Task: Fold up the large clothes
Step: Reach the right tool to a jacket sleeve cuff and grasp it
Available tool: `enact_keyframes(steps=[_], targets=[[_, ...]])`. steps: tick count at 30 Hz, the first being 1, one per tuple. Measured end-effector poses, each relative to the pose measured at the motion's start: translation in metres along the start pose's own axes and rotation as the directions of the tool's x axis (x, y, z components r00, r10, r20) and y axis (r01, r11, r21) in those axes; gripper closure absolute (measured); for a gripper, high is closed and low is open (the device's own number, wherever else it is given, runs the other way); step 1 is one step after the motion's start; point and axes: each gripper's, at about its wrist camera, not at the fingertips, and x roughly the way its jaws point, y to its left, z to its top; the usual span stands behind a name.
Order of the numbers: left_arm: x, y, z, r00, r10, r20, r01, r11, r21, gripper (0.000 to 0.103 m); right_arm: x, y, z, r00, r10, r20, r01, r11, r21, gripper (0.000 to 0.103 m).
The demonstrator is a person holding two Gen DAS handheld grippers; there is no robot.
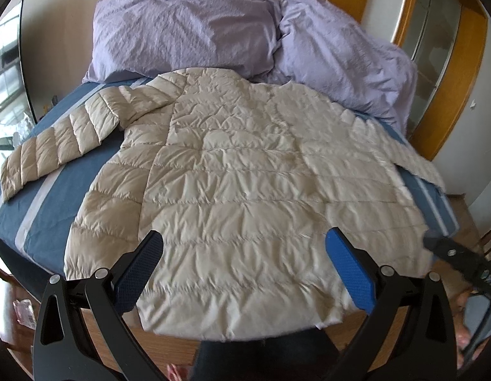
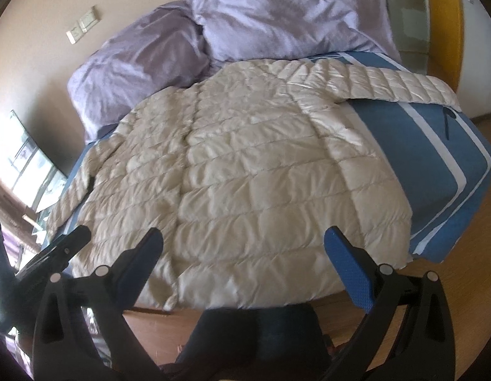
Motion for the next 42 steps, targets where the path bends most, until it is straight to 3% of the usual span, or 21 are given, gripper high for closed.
enact_keyframes(steps=[8,19,27,35,42], targets=[[0.048,0.007,0.027,0.995,0.093,-0.021,-0.092,0.995,0.03,0.001,0.023,-0.037,0.032,0.996,-0.089,0.032,0.087,0.994,0.065,0.002],[0.121,0.025,0.057,0.954,0.297,-0.036,-0.294,0.953,0.069,0.001,0.067,-0.134,0.105,0.972,-0.234,0.028,0.223,0.949,0.221,0.002],[0.14,0.023,0.053,0.948,0.313,-0.058,-0.308,0.948,0.083,0.001,0.085,-0.223,0.157,0.899,-0.437,0.016,0.411,0.857,0.31,0.002],[0.144,0.03,0.055,0.958,0.274,-0.089,-0.271,0.962,0.044,0.001,0.093,-0.314,0.199,0.841,-0.539,0.032,0.471,0.761,0.445,0.004],[0.145,0.031,0.056,0.96,0.266,-0.094,-0.263,0.964,0.036,0.001,0.104,-0.364,0.204,0.84,-0.543,-0.002,0.458,0.707,0.539,0.019]])
